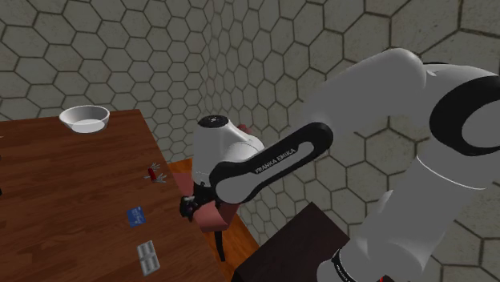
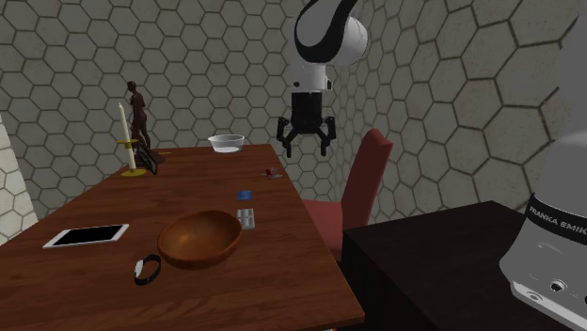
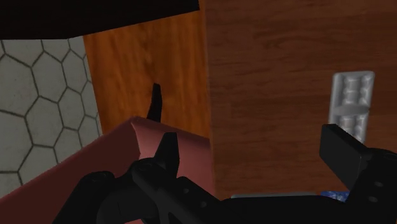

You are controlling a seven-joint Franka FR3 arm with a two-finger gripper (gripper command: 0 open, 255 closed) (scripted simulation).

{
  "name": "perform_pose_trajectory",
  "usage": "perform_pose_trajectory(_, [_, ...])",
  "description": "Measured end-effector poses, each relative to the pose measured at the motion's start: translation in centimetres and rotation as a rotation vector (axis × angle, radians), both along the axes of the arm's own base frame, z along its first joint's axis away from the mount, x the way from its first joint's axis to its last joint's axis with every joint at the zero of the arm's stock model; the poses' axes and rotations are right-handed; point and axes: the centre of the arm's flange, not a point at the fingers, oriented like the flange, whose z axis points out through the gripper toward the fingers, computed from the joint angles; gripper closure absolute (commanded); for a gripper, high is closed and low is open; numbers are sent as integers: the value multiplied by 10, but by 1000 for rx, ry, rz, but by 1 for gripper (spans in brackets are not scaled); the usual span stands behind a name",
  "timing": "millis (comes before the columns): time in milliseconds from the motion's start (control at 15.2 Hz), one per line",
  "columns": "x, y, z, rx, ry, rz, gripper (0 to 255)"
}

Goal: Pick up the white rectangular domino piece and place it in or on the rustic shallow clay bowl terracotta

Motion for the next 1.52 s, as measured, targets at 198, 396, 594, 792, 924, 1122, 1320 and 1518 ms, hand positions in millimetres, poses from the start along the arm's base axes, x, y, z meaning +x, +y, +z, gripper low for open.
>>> perform_pose_trajectory(198, [9, 27, -24, 1, -4, 0, 0])
perform_pose_trajectory(396, [21, 55, -54, 3, -9, -1, 0])
perform_pose_trajectory(594, [32, 83, -77, 4, -14, -1, 0])
perform_pose_trajectory(792, [42, 110, -107, 5, -19, -2, 0])
perform_pose_trajectory(924, [50, 133, -122, 5, -23, -1, 0])
perform_pose_trajectory(1122, [61, 156, -147, 5, -27, -2, 0])
perform_pose_trajectory(1320, [64, 161, -163, 5, -28, -2, 0])
perform_pose_trajectory(1518, [65, 162, -177, 5, -28, -2, 0])
